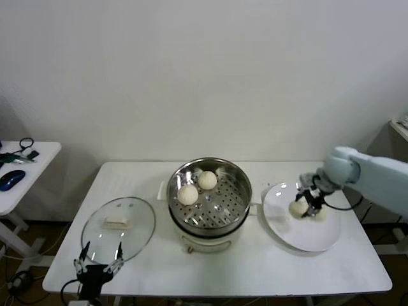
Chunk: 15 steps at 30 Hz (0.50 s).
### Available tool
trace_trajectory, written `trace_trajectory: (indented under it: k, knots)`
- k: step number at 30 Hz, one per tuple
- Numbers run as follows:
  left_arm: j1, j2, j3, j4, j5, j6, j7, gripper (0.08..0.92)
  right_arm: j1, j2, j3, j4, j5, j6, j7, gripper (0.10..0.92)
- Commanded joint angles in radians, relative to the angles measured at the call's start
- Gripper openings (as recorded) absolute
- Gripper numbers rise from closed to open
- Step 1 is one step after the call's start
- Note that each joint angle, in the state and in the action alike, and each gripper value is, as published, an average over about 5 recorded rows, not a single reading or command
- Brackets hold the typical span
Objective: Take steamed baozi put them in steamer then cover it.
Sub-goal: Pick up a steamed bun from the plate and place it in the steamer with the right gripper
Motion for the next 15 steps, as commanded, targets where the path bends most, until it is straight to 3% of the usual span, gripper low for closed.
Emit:
trace_trajectory:
  k: [1,7,11,15]
  knots:
    - [-0.003,-0.001,0.001,-0.001,0.005,0.002,0.001,0.823,0.618,0.213,-0.192,0.102,0.092,0.371,-0.097,0.611]
    - [-0.009,-0.005,0.000,-0.008,0.013,0.010,0.003,0.823,0.645,0.314,-0.070,0.321,0.108,0.427,-0.077,0.611]
    - [-0.007,-0.004,-0.008,-0.009,0.010,0.010,0.003,0.823,0.550,0.366,-0.054,0.473,0.009,0.418,-0.032,0.611]
    - [-0.004,0.000,-0.015,0.000,0.004,0.006,0.000,0.823,0.403,0.415,-0.047,0.503,-0.125,0.410,0.002,0.611]
